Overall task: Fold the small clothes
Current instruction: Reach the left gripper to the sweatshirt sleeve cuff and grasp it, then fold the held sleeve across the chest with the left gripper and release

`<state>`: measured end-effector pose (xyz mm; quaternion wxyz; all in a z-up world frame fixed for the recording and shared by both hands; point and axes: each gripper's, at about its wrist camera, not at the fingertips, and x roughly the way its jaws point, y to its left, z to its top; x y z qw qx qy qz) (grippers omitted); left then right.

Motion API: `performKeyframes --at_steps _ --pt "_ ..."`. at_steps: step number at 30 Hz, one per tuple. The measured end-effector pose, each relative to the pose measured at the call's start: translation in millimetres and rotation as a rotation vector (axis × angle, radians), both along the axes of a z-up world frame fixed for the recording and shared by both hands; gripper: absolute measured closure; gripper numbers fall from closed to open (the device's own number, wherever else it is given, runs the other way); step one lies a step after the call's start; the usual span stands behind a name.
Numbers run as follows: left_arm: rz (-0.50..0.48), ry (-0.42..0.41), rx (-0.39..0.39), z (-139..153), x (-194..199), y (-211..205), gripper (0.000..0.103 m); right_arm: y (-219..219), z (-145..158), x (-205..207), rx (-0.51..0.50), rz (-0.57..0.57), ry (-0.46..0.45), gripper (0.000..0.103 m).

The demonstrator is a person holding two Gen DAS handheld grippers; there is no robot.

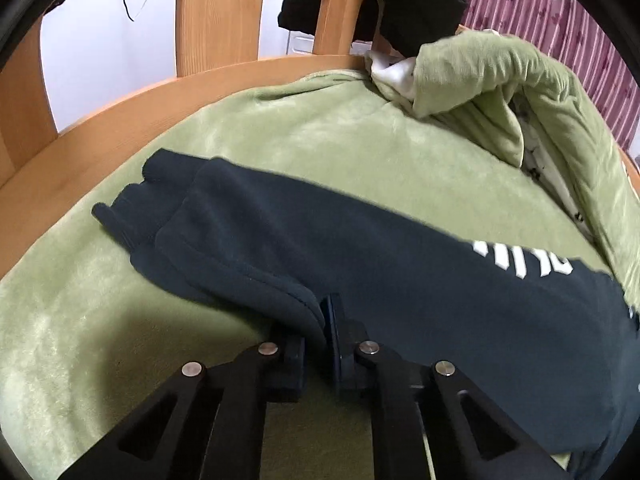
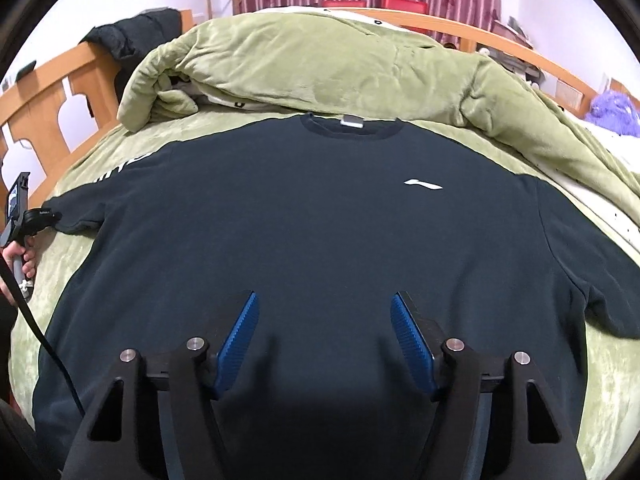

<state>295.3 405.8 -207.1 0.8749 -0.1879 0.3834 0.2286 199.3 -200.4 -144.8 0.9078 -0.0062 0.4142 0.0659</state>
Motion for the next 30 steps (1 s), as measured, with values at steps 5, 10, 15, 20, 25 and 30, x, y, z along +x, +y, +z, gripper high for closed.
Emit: performKeyframes --at_steps 5,10,15,20,25,30 --pt "-0.047 -0.124 -0.007 52 0 -30 0.097 -23 13 -10 0.007 -0.02 -0.007 0.036" --pt "-0.146 -0.166 0.038 104 11 -100 0.097 -52 25 -25 0.038 -0.053 -0.014 0.036" --pt "-0.274 -0.184 0.078 138 23 -189 0.097 -85 37 -37 0.089 -0.104 -0.048 0.036" --pt "-0.383 -0.193 0.122 152 28 -282 0.097 -121 34 -50 0.086 -0.15 -0.065 0.036" --pt "-0.488 -0.193 0.112 146 31 -375 0.097 -163 24 -60 0.098 -0.225 -0.063 0.036" --pt "-0.595 -0.144 0.099 113 31 -459 0.097 -193 15 -66 0.129 -0.261 -0.048 0.036"
